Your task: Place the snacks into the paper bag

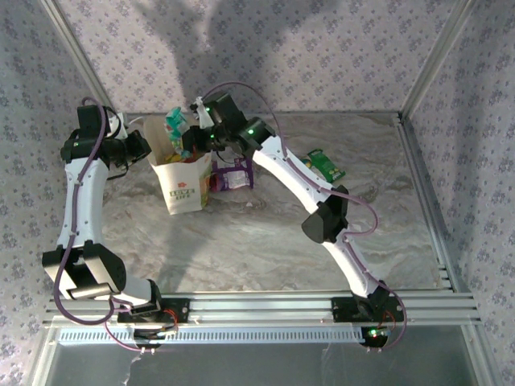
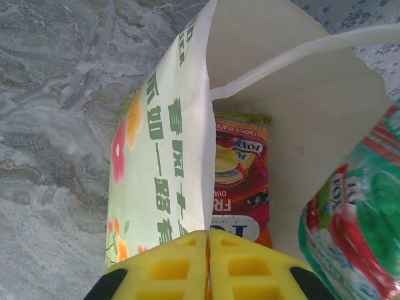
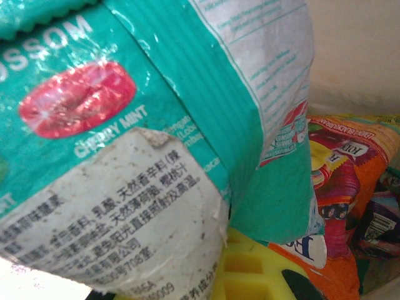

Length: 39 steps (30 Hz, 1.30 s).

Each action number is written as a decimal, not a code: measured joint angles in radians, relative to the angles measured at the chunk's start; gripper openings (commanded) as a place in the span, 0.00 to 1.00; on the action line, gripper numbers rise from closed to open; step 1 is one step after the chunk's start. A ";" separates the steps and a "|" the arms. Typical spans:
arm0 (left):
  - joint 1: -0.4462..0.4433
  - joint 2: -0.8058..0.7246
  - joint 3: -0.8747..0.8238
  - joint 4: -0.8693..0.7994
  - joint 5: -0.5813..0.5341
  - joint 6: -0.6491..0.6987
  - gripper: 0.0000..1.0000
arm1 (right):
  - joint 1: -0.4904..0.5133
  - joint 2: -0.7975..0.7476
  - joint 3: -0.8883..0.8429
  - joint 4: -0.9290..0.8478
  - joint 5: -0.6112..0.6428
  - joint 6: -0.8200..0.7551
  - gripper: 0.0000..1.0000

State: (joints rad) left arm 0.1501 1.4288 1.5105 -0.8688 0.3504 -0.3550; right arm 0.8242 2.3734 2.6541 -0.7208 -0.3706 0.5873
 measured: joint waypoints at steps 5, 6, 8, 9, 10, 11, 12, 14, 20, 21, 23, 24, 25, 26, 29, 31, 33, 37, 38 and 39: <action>0.000 -0.001 -0.007 0.006 0.000 0.000 0.10 | -0.011 0.021 0.002 0.004 -0.001 0.029 0.04; 0.000 -0.001 -0.010 0.007 0.000 -0.001 0.10 | -0.013 0.022 0.002 0.004 0.000 0.035 0.05; 0.000 -0.001 -0.012 0.008 0.000 -0.001 0.10 | -0.018 0.022 0.002 0.006 0.000 0.043 0.06; 0.000 -0.001 -0.012 0.008 0.000 -0.001 0.10 | -0.019 0.023 0.002 0.008 0.000 0.047 0.06; 0.000 -0.002 -0.012 0.008 0.000 -0.001 0.10 | -0.021 0.023 0.002 0.008 0.000 0.053 0.07; 0.000 -0.002 -0.013 0.008 0.000 -0.001 0.10 | -0.021 0.023 0.002 0.008 0.000 0.054 0.08; 0.000 -0.002 -0.013 0.008 0.000 -0.001 0.10 | -0.021 0.023 0.002 0.007 0.000 0.057 0.09; 0.000 -0.002 -0.013 0.009 0.000 -0.001 0.10 | -0.021 0.025 0.002 0.007 -0.001 0.061 0.11; 0.000 -0.002 -0.013 0.012 0.000 -0.001 0.10 | -0.016 0.036 0.002 0.007 -0.001 0.081 0.22; 0.000 -0.002 -0.013 0.012 0.000 -0.001 0.10 | -0.016 0.039 0.003 0.007 -0.002 0.083 0.23; 0.000 -0.002 -0.013 0.012 0.000 -0.002 0.10 | -0.014 0.045 0.007 0.007 -0.003 0.083 0.25; 0.000 -0.002 -0.013 0.012 0.000 -0.002 0.10 | -0.013 0.048 0.008 0.007 -0.004 0.084 0.28; 0.000 -0.002 -0.013 0.012 0.000 -0.002 0.10 | -0.013 0.049 0.008 0.007 -0.005 0.087 0.30; 0.000 -0.002 -0.013 0.012 0.000 -0.002 0.10 | -0.012 0.051 0.008 0.007 -0.005 0.088 0.31; 0.000 -0.002 -0.014 0.012 0.000 -0.001 0.10 | -0.012 0.051 0.010 0.007 -0.008 0.088 0.33; 0.000 -0.002 -0.014 0.012 0.000 -0.002 0.10 | -0.011 0.051 0.015 0.008 -0.009 0.089 0.36; 0.000 -0.002 -0.015 0.012 0.000 -0.002 0.10 | -0.011 0.051 0.019 0.008 -0.012 0.090 0.37; 0.000 -0.003 -0.017 0.015 0.000 -0.002 0.10 | -0.011 0.051 0.019 0.007 -0.012 0.090 0.37; 0.000 -0.004 -0.018 0.015 0.000 -0.001 0.10 | -0.011 0.051 0.019 0.007 -0.012 0.090 0.37; 0.000 -0.006 -0.018 0.015 0.000 -0.001 0.10 | -0.011 0.051 0.019 0.006 -0.012 0.090 0.37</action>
State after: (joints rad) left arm 0.1501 1.4227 1.4925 -0.8536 0.3504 -0.3561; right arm 0.8131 2.4248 2.6732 -0.7143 -0.3828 0.6769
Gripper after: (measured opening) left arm 0.104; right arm 0.368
